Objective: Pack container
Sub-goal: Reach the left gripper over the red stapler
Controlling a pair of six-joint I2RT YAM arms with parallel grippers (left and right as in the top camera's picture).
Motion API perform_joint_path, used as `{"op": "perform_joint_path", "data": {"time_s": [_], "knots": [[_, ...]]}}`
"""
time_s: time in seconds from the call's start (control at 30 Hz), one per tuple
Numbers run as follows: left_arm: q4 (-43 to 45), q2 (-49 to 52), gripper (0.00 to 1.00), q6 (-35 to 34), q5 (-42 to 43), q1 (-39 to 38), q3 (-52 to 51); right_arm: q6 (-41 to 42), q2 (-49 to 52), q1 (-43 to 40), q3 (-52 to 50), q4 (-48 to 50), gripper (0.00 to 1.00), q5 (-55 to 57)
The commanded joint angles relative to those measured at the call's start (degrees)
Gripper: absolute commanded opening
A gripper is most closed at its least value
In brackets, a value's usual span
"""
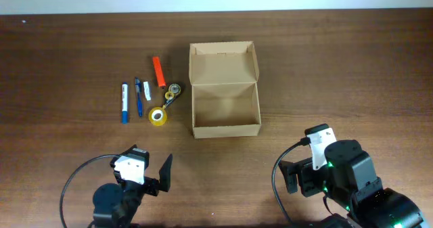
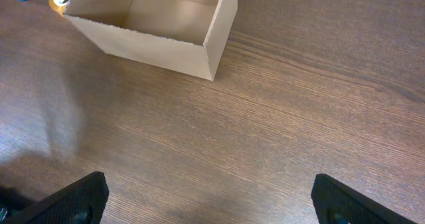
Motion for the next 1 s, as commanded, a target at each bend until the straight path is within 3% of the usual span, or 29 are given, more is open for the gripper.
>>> {"op": "perform_joint_path", "data": {"time_s": [0.0,0.23,0.4,0.8,0.97], "knots": [[0.6,-0.5,0.99,-0.7,-0.8,0.5,-0.1,-0.2,0.0,0.3,-0.3,0.2,0.99,-0.3],[1.1,-0.1,0.99,-5.4,-0.8,0.5,0.7,-0.2,0.0,0.3,-0.3,0.2,0.99,-0.3],[0.9,6.8,0.99,-5.4,-2.3,0.5,5.4,-0.2,0.0,0.3,-0.3,0.2,0.99,-0.3],[-1.5,43.6,0.99,4.0,-5.4,0.5,26.6,-0.2,0.0,0.3,-0.3,0.2,0.99,-0.3],[-1.6,58.8,0.99,4.5,-5.6,0.5,37.0,-0.2,0.1,0.3,-0.3,0.2,0.99,-0.3]]}}
